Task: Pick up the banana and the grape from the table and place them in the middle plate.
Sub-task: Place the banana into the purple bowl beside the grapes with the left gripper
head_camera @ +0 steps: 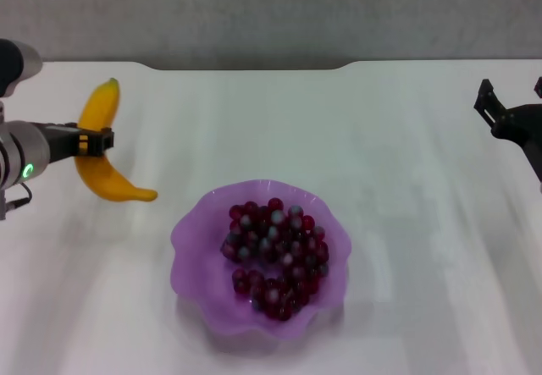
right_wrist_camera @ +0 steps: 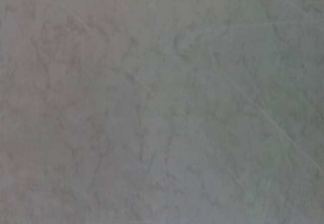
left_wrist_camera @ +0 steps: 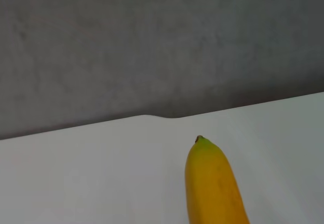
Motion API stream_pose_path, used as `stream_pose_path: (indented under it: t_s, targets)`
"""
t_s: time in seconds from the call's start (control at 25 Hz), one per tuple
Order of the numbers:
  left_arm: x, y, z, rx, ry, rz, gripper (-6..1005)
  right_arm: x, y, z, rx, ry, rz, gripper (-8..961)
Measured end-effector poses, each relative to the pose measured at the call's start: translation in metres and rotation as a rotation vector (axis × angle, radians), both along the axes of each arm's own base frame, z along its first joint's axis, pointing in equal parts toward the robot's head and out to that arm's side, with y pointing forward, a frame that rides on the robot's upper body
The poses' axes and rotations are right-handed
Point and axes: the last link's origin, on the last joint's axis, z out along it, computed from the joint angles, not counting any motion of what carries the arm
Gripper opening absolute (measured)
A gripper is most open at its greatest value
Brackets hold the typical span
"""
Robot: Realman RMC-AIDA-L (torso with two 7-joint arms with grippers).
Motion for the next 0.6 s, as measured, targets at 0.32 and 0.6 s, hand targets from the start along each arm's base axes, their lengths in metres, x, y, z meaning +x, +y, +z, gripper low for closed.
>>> stream_pose_path:
  t_s: [0.32,0.6]
  targets:
    - [0.024,-0.029,0.002,-0.066,0.007,-0.063,508,0.001,-0.001,0.0,0.0,0.001,-0.002,860]
    - [0.059,-0.059,-0.012,-0.178,0.055,-0.172,506,0.003,-0.002,0.0,0.001,0.001,-0.007,860]
